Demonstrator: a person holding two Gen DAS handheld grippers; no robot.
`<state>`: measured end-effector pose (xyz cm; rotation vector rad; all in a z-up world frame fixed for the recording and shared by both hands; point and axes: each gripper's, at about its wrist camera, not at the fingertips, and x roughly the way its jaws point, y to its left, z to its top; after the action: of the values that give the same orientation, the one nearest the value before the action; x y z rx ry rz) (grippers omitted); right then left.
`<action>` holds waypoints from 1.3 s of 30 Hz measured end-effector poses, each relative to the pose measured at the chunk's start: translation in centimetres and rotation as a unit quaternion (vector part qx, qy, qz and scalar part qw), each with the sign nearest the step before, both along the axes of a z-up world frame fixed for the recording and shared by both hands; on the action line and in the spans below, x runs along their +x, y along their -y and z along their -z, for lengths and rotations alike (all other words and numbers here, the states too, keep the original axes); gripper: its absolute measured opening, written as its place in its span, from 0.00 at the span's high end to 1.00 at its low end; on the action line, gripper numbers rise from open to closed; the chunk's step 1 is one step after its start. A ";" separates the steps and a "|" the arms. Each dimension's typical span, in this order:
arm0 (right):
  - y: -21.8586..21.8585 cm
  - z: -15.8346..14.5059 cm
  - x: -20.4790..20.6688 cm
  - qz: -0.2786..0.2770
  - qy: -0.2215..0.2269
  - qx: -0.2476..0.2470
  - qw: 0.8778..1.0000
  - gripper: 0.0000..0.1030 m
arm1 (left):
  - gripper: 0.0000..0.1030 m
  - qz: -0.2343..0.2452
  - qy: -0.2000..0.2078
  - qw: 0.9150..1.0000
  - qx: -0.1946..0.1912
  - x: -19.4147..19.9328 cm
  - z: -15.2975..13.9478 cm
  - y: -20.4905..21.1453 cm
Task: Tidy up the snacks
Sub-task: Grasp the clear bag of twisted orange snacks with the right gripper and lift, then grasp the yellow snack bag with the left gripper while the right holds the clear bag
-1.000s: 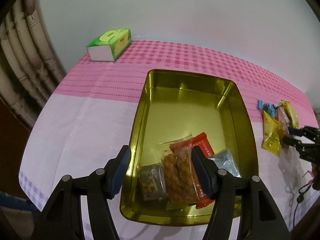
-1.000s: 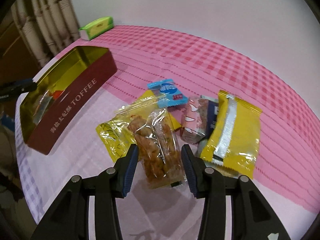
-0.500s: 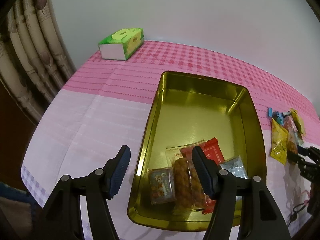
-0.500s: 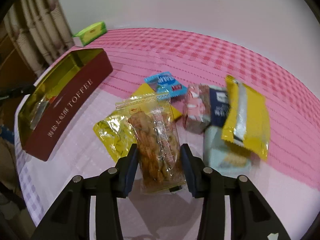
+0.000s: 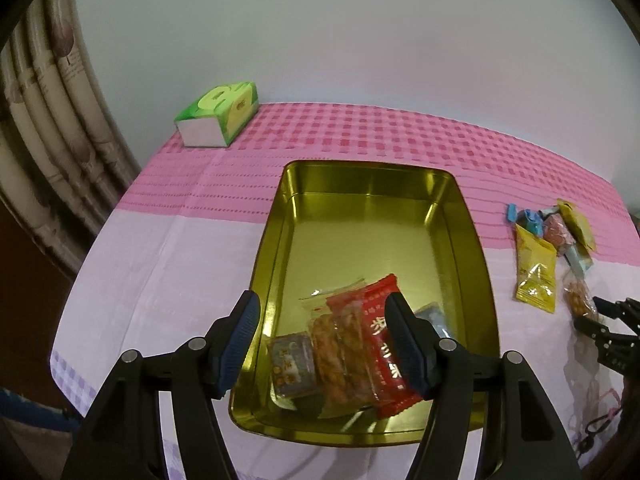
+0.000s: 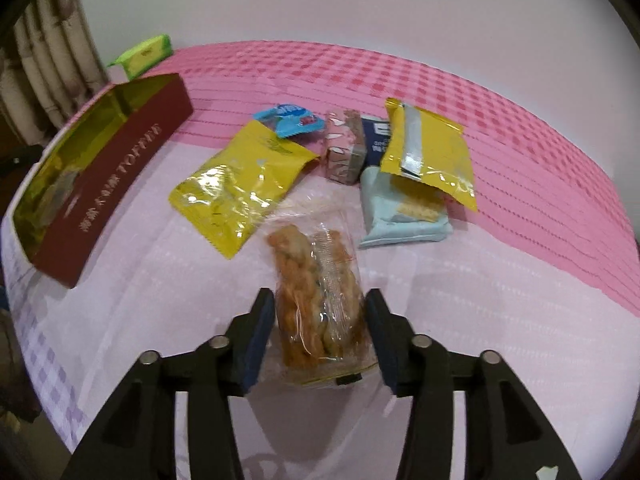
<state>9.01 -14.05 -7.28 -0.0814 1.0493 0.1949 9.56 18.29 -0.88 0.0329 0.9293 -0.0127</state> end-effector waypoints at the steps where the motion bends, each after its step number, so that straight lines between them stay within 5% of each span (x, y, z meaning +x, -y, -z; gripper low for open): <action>1: 0.1 0.0 0.0 -0.001 -0.001 0.007 1.000 0.50 | 0.36 0.002 0.002 1.000 0.000 -0.1 -0.1 0.2; 7: 1.3 0.2 -0.1 0.003 0.013 0.049 0.999 0.50 | 0.36 0.018 0.000 1.000 0.000 -0.7 -0.6 2.1; 13: 1.7 0.3 -1.1 0.012 0.027 0.050 0.998 0.64 | 0.36 0.041 -0.001 0.999 0.004 -1.7 -1.0 5.6; 26: 6.6 0.1 -4.3 0.112 0.037 0.019 0.993 0.65 | 0.36 0.136 -0.025 0.990 0.019 -2.5 1.7 17.2; 39: 9.3 0.6 -3.7 0.171 0.066 -0.019 0.983 0.65 | 0.36 0.121 -0.040 0.992 -0.023 2.2 4.5 20.4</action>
<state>5.30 -23.31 -7.89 0.0518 0.9190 -0.1398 11.72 -2.14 -5.36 0.1028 1.0003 -0.2608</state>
